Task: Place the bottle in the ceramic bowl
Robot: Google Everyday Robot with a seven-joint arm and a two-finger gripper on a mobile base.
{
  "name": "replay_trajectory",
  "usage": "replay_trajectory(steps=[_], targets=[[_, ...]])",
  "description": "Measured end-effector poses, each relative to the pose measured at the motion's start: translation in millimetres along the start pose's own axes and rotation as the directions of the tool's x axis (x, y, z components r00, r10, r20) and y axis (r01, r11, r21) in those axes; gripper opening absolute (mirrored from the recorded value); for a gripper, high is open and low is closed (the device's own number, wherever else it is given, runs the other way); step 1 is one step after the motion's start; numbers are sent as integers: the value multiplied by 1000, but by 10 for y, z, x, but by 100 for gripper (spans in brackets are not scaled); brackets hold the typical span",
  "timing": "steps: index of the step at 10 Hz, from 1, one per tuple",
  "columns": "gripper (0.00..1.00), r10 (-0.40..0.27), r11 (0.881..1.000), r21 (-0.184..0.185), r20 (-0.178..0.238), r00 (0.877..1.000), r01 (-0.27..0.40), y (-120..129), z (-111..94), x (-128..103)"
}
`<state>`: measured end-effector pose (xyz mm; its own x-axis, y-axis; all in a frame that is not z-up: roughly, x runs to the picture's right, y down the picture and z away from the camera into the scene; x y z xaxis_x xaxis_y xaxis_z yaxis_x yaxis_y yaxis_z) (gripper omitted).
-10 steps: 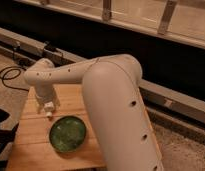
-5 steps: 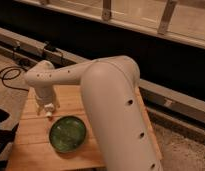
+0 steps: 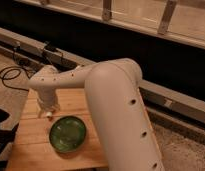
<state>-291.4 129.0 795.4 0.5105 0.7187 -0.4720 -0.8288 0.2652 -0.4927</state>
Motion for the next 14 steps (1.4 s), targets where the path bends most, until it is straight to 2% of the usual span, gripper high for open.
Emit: replay_trajectory(steps=[2,4,7,8,9,12,14], targets=[[65,17,999,-29,29,999,-16,-2,91,26],[65,13,999,-40,40,999,-11,48,142,-7],[65,-50,999,1,40,998,50,141,209,-273],[65,-70,997,20,30,997,69,120,235,-336],[65,-98,993,67,-7,995,98,-2,318,-456],[65,-87,991,95,-57,995,93,-165,456,-436],[65,-67,992,96,-97,993,77,-248,620,-385]])
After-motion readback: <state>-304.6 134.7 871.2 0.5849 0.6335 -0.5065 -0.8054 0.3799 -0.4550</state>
